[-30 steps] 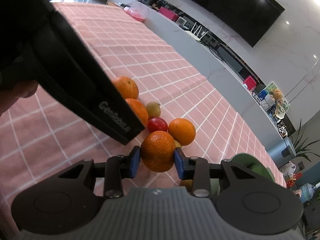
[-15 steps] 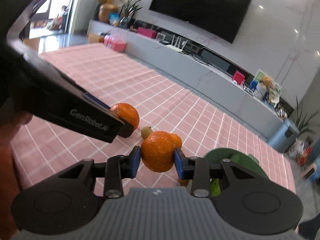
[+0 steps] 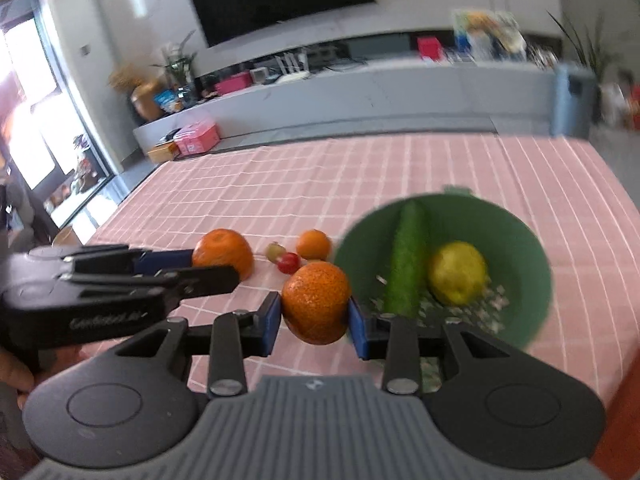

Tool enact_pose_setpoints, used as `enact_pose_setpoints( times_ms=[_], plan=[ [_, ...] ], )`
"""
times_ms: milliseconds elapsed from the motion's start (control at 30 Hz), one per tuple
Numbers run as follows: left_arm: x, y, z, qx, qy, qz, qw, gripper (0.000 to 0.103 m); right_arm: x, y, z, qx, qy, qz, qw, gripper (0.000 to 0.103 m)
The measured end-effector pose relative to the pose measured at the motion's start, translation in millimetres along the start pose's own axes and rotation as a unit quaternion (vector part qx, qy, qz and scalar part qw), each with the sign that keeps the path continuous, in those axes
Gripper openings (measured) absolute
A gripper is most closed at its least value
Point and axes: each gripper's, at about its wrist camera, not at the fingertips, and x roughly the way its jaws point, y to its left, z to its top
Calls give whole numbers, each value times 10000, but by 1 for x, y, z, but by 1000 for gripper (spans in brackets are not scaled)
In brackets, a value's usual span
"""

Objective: Organize fruits
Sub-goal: 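Carry the orange in the left gripper into the colander while the right drops its orange there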

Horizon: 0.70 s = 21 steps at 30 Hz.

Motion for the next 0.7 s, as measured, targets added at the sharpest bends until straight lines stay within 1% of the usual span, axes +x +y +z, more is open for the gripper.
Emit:
enact_pose_setpoints(
  times_ms=[133,233,400,500,600,700],
  plan=[
    [17,-20,7,377,201,-209,9989,45,-3,-25,4,185,197,-119,9996,33],
    [32,-38,10,634,354,-394,9966,45,1,-39,10,171,369,-275,9988,33],
    [56,-55,17,878,690,-525,9924,45,12,-62,18,-215,737,-558,9955,33],
    [73,-63,20,971,987,-622,9884,45,23,-72,24,-497,976,-659,9918,33],
    [89,-66,20,967,1291,-652,9848,45,37,-76,30,-816,1210,-678,9870,33],
    [104,-67,17,991,1567,-719,9800,45,50,-85,33,-979,1454,-651,9824,33]
  ],
)
